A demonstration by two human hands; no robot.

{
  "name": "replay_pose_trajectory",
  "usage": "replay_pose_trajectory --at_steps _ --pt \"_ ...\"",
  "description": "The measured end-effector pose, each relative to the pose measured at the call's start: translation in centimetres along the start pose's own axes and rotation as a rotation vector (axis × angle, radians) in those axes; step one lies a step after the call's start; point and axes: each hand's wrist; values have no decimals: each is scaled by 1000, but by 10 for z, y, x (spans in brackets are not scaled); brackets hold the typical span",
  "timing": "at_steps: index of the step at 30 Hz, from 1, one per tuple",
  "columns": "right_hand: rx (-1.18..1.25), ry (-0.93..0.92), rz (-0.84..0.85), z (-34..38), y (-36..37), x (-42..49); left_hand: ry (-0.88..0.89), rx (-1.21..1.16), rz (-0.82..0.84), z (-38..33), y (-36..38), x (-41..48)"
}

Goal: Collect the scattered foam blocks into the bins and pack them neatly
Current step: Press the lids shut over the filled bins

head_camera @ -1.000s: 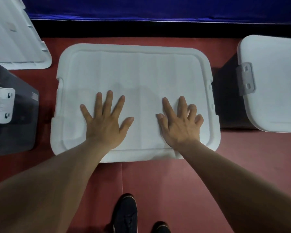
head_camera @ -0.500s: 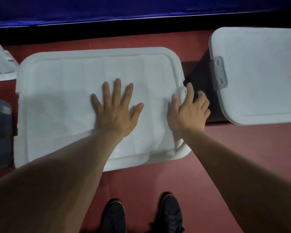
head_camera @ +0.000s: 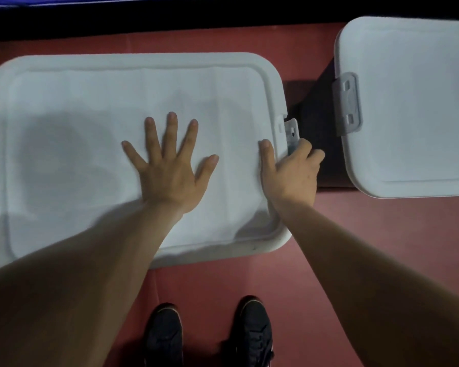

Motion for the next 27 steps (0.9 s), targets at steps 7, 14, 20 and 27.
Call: replay_pose_trajectory --at_steps 7,14,20,27 --pt "55 -56 11 -3 -6 -7 -11 -3 0 -1 1 0" --pt "-34 -215 -79 -9 1 -8 8 -14 -8 1 -4 -2" --pt "-182 -377 -257 5 10 -13 69 -152 -12 22 -19 -7" --pt "-113 -745 -11 129 80 -105 -92 -167 -199 157 -38 -28"
Point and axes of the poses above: each hand's wrist, its own x-axis towards the middle knuckle, its own y-axis out of the palm, z = x × y, and after that the axes turned 2 degrees about -z, right-handed
